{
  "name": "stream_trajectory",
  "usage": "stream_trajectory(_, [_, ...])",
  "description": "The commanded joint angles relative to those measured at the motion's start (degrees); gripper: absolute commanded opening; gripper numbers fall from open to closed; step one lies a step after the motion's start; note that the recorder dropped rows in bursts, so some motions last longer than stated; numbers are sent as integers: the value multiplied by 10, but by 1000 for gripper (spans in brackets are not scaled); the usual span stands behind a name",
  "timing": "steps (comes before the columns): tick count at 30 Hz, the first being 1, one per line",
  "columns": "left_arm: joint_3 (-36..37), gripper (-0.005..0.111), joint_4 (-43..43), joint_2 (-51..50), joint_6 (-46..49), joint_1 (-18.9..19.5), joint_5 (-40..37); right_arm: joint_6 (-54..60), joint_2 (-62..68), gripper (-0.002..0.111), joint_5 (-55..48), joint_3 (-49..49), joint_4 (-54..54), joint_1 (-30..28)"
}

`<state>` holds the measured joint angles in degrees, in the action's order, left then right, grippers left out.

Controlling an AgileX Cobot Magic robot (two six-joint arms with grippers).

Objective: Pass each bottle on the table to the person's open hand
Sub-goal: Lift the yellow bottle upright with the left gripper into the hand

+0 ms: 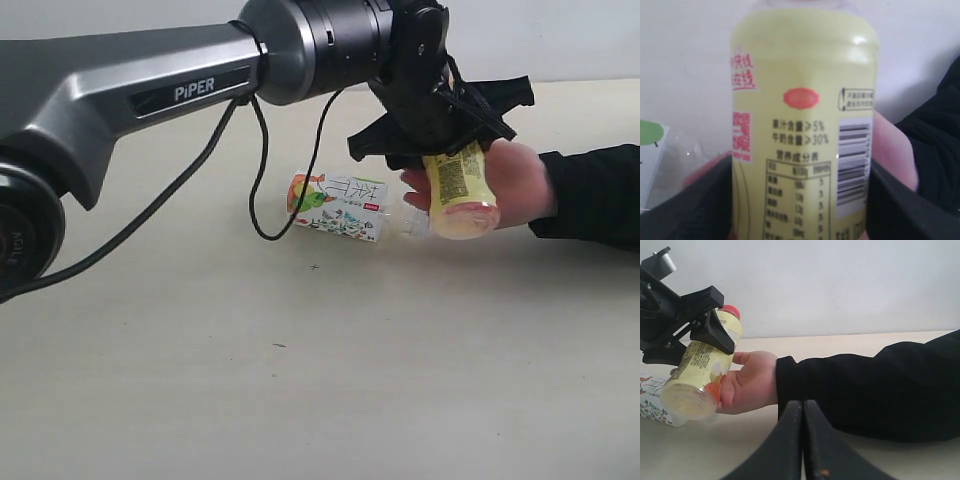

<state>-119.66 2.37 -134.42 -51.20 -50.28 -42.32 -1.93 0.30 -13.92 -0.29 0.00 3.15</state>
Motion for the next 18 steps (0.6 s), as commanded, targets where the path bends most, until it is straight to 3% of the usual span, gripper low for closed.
stream_trajectory(1, [-4,0,-18,-9,-2,-3,15,3,-3,0,3,3,-4,2])
stream_trajectory(8, [-4,4,-31,-15,-1,-3,38,3,-3,0,3,3,-4,2])
stream_trajectory(18, [-4,60,-31,-15,3,-3,43,3,-3,0,3,3,-4,2])
